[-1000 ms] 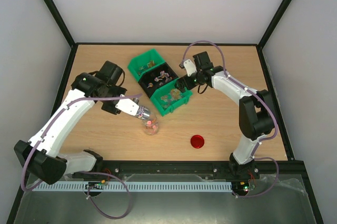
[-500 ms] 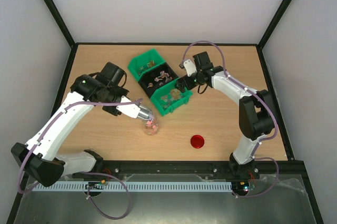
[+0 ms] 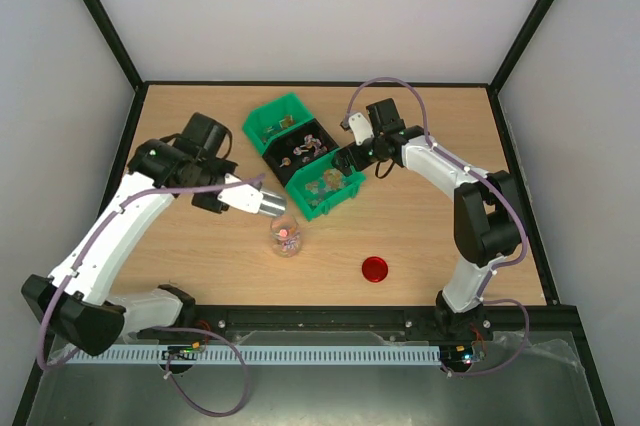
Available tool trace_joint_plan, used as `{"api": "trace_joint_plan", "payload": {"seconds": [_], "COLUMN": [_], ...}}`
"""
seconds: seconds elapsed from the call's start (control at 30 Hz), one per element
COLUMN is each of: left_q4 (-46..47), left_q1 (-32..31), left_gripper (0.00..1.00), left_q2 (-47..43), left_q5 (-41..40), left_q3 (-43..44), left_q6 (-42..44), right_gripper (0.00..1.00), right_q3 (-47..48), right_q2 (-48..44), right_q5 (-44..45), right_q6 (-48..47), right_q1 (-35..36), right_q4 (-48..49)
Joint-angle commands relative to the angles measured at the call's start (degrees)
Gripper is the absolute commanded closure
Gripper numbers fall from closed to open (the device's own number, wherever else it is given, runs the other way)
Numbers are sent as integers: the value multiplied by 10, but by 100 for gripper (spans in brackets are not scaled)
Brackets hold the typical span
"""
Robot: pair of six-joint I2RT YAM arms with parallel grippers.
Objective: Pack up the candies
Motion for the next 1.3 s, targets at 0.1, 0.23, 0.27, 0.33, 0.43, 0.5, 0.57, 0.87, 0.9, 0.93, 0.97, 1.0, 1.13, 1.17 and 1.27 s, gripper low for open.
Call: {"api": "trace_joint_plan", "payload": {"seconds": [0.1, 0.23, 0.27, 0.33, 0.43, 0.5, 0.57, 0.87, 0.9, 0.93, 0.97, 1.0, 1.13, 1.17, 1.27], "left_q4": [76, 149, 172, 216, 294, 321, 350, 441, 450, 461, 472, 481, 494, 493, 494], "left_q1": [137, 215, 235, 267, 311, 339, 362, 397, 398, 398, 398, 397, 397, 397, 397], "left_gripper": [98, 98, 98, 98, 98, 98, 98, 98, 98, 98, 98, 98, 98, 98, 98], "left_q2": [28, 68, 77, 95, 126, 149, 172, 268, 275, 283, 289, 295, 324, 331, 347], "left_q5": [108, 147, 154, 163, 157, 165, 177, 144, 142, 140, 139, 138, 138, 138, 133], "left_q3": [45, 43, 37, 26, 3, -11, -26, -66, -68, -71, -74, -76, -74, -74, -82], "left_q6": [-140, -283, -320, -401, -523, -570, -607, -682, -683, -686, -687, -688, -682, -678, -665], "right_gripper": [1, 2, 1, 1, 1, 2, 1, 1, 1, 1, 1, 1, 1, 1, 1], "right_q3": [4, 15, 19, 28, 36, 39, 40, 53, 55, 56, 56, 56, 53, 53, 50], "right_q2": [-15, -10, -9, -5, -4, -3, -4, -7, -8, -9, -11, -15, -17, -16, -13], "right_q5": [2, 3, 3, 2, -2, -6, -11, 6, 3, -6, -19, -34, -44, -42, -54], "right_q6": [-6, -2, 0, 4, 11, 15, 17, 13, 15, 16, 17, 20, 38, 42, 48], "right_q1": [0, -5, -7, -14, -29, -38, -49, -80, -84, -88, -92, -95, -99, -101, -111], "right_q4": [-2, -2, -2, -4, -4, -5, -7, 6, 9, 9, 11, 14, 21, 18, 12]}}
